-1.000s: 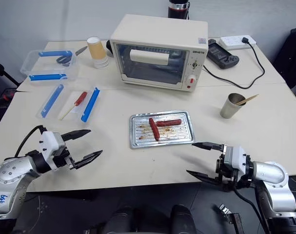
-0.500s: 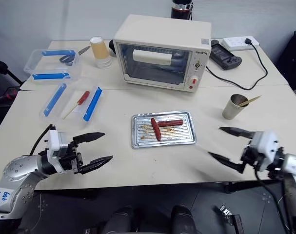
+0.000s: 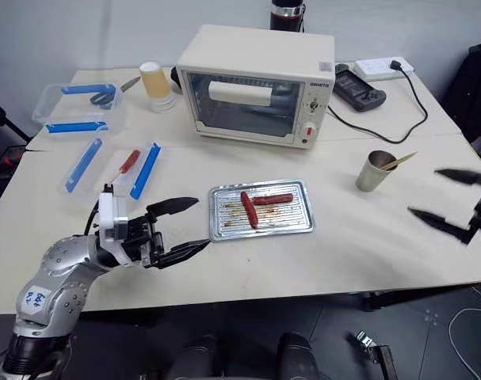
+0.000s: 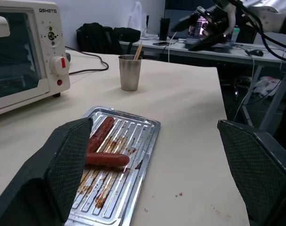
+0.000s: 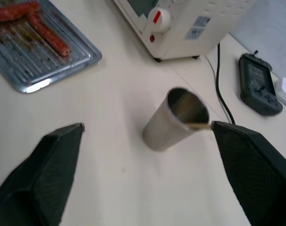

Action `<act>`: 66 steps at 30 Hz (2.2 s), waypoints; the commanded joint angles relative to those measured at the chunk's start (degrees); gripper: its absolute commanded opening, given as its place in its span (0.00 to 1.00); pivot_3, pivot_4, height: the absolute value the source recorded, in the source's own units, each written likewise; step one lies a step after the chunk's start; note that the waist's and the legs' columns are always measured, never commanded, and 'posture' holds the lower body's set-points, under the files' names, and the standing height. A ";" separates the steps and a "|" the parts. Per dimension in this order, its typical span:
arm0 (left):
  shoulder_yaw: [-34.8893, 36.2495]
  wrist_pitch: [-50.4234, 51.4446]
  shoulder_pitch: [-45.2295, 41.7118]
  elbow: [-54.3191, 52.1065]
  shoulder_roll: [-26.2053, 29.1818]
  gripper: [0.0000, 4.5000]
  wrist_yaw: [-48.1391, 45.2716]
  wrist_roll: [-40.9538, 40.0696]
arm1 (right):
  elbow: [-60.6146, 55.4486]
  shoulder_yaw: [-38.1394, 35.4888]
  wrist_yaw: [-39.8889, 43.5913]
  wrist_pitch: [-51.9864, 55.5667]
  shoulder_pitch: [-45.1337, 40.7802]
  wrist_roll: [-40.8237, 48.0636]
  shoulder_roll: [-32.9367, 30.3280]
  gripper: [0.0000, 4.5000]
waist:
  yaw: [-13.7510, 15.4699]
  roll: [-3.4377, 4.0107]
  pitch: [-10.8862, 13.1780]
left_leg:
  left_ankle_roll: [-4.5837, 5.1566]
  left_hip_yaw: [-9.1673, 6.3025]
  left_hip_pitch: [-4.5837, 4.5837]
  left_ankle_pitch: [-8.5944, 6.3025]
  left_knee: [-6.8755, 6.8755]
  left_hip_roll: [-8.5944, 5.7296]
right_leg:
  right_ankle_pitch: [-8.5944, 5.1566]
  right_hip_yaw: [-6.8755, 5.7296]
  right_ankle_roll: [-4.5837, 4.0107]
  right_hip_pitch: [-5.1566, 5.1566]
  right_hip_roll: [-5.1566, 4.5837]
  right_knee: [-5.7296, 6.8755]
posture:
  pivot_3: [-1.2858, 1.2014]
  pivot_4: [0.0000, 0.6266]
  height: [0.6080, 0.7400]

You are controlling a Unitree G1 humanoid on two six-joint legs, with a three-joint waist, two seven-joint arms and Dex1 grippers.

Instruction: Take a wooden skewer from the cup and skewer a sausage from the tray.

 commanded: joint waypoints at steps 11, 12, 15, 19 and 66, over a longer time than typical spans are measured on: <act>-0.37 1.09 0.28 -4.26 -0.38 1.00 2.77 -0.70 | 33.49 17.83 2.88 -8.36 -32.55 -17.28 3.22 1.00 | 0.12 0.03 0.03 | 0.00 -0.01 -0.20 0.00 0.02 -0.04 | 0.00 -0.09 0.00 -0.03 -0.03 -0.15 | 0.52 0.24 1.00; -0.25 1.00 0.68 -4.47 -0.31 1.00 2.94 -0.66 | 34.97 18.44 2.54 -8.41 -33.49 -18.22 3.35 1.00 | 0.11 0.04 0.03 | 0.00 0.00 -0.20 0.00 0.02 -0.04 | 0.00 -0.08 0.01 -0.04 -0.03 -0.15 | 0.52 0.24 1.00; -0.01 0.63 1.76 -4.70 -0.21 1.00 3.09 -0.72 | 38.97 19.62 1.43 -8.13 -35.30 -20.76 3.46 1.00 | 0.03 0.05 0.04 | 0.00 0.02 -0.19 0.00 0.02 -0.03 | 0.00 -0.07 0.01 -0.05 -0.03 -0.15 | 0.52 0.24 1.00; 0.27 -0.02 2.58 -4.36 -0.04 1.00 2.89 -0.60 | 41.11 20.40 0.74 -8.66 -36.91 -22.78 3.98 1.00 | 0.03 0.06 0.04 | -0.01 0.02 -0.20 0.00 0.03 -0.03 | 0.00 -0.07 0.00 -0.05 -0.03 -0.14 | 0.52 0.24 1.00; -0.43 -1.11 2.84 -3.34 -0.36 1.00 3.88 1.59 | 45.42 21.59 -10.77 13.85 -50.85 -30.46 7.37 1.00 | -0.09 0.33 0.18 | -0.03 0.13 -0.29 0.01 0.00 -0.02 | 0.00 0.03 0.00 -0.24 -0.02 -0.03 | 0.52 0.24 1.00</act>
